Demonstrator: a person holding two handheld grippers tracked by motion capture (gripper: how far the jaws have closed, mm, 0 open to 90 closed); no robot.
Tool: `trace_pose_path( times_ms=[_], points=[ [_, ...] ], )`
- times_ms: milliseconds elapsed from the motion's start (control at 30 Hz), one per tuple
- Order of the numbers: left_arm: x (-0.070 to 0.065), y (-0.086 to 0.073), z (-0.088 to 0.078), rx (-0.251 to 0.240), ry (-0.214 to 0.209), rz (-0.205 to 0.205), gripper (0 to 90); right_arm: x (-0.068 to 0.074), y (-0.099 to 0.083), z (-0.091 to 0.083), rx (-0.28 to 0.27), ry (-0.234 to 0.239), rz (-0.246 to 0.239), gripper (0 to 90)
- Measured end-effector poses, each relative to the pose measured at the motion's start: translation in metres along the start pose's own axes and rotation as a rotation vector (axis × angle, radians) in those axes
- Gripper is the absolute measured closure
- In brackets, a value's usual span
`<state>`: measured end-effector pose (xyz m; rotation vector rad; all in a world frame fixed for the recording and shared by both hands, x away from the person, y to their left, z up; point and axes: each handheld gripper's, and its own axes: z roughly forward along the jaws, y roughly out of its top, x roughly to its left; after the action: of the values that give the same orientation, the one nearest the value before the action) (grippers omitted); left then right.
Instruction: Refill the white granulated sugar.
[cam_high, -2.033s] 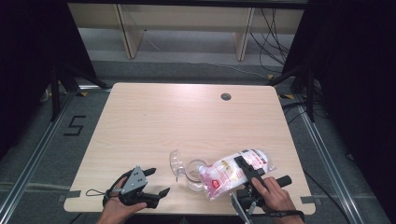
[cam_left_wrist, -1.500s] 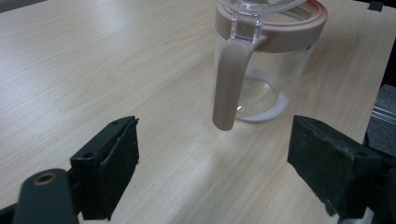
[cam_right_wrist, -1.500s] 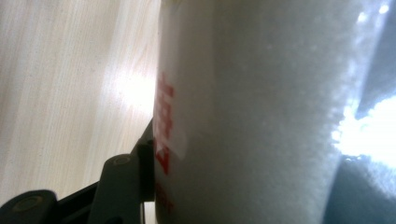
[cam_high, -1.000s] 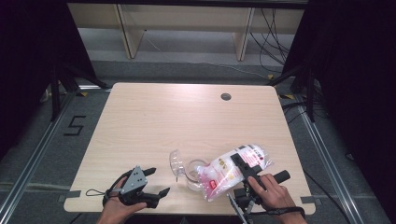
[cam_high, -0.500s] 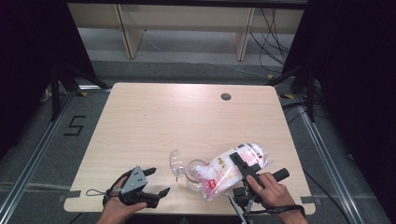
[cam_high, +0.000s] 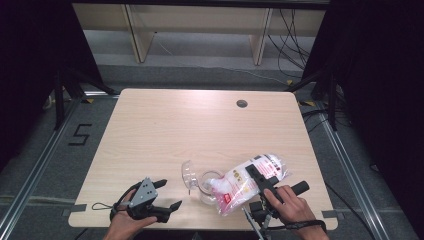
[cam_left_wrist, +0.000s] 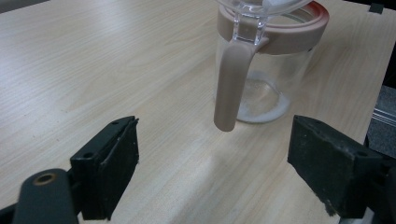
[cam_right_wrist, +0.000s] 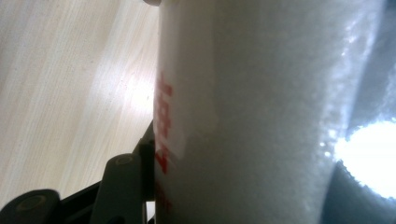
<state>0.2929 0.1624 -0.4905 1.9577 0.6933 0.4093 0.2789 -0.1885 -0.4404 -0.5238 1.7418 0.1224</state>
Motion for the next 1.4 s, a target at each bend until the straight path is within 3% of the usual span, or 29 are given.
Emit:
trace_pose_path(
  times_ms=[233,267,300,333,433,533,600,633,700,767,800,833,900,933,1100,1133,1167,1233,1267,1300,1367,1400],
  points=[
    [-0.0001,0.0,-0.0002,-0.003,0.003,-0.001,16.0,-0.0005,-0.0004,-0.0005,0.0,0.003,0.001,49.6],
    [-0.0018,-0.0007,0.0002,-0.003,0.004,-0.032,16.0,0.0009,-0.0003,-0.0017,0.007,0.003,0.023,49.6],
    [0.0001,-0.0001,0.0002,0.0,0.0,-0.001,16.0,0.0002,0.0001,-0.0032,0.02,0.009,0.025,49.7],
    [-0.0001,-0.0002,0.0004,0.0,0.0,-0.002,16.0,-0.0024,0.0005,-0.002,-0.001,0.003,-0.003,49.7],
    [-0.0008,0.0001,0.0001,-0.006,0.0,-0.005,16.0,-0.0025,0.0002,-0.0028,0.001,-0.01,0.003,49.7],
    [-0.0002,0.0001,-0.0002,-0.01,-0.003,0.0,16.0,-0.0054,-0.0011,-0.0026,-0.002,-0.004,-0.037,49.8],
    [-0.0004,0.0002,-0.0005,-0.002,0.001,0.002,15.9,-0.0051,-0.0015,-0.0033,0.004,-0.004,-0.026,49.8],
    [-0.0025,-0.0006,0.0001,-0.004,-0.002,-0.033,15.9,-0.0026,-0.0016,-0.0031,0.002,-0.012,0.01,49.8],
    [-0.0024,-0.0005,-0.0001,-0.004,-0.001,-0.031,15.9,-0.0043,-0.0026,-0.003,0.001,-0.009,-0.026,49.8],
    [-0.0019,-0.0005,0.0003,-0.01,-0.004,-0.03,15.9,-0.0031,-0.0027,-0.0035,0.006,-0.008,-0.003,49.8],
    [-0.0001,0.0002,-0.0001,-0.01,-0.003,0.001,15.9,-0.0028,-0.0028,-0.0034,0.004,-0.01,-0.001,49.9],
    [-0.0001,0.0002,-0.0001,-0.01,-0.001,0.0,15.9,-0.001,-0.0029,-0.0046,0.02,-0.004,0.024,49.9],
    [-0.0001,0.0003,0.0,-0.01,-0.002,0.0,15.9,-0.0042,-0.0034,-0.0038,0.001,-0.016,-0.016,49.9],
    [-0.0002,0.0004,-0.0001,-0.008,0.002,0.0,15.9,-0.0035,-0.0031,-0.0043,0.007,-0.014,0.001,49.9],
    [-0.0012,0.0,0.0005,-0.009,0.005,-0.015,15.9,-0.0056,-0.0031,-0.0042,-0.008,-0.028,-0.034,50.0],
    [-0.0006,0.0003,0.0004,-0.01,0.002,-0.007,15.9,-0.0033,-0.0036,-0.0045,0.006,-0.005,-0.011,50.0],
    [0.0005,0.0005,0.0003,-0.011,-0.002,0.001,15.9,-0.0047,-0.003,-0.0042,-0.002,-0.013,-0.032,50.0],
    [0.0007,0.0006,0.0003,-0.012,-0.004,0.001,15.9,-0.0019,-0.0032,-0.005,0.016,-0.011,-0.005,50.0],
    [0.0001,0.0006,0.0004,-0.013,0.001,-0.004,15.9,-0.0033,-0.0033,-0.0039,0.003,-0.007,-0.02,50.1],
    [-0.0015,0.0,0.0004,-0.006,0.002,-0.033,15.9,-0.004,-0.003,-0.0037,-0.002,-0.013,-0.029,50.1],
    [0.0005,0.0006,0.0007,-0.004,0.0,0.001,15.9,-0.0028,-0.0035,-0.0051,0.022,0.003,-0.01,50.1],
    [0.001,0.0006,0.0011,-0.002,-0.011,0.001,15.9,-0.0055,-0.0037,-0.0041,0.008,-0.004,-0.046,50.1]
  ],
)
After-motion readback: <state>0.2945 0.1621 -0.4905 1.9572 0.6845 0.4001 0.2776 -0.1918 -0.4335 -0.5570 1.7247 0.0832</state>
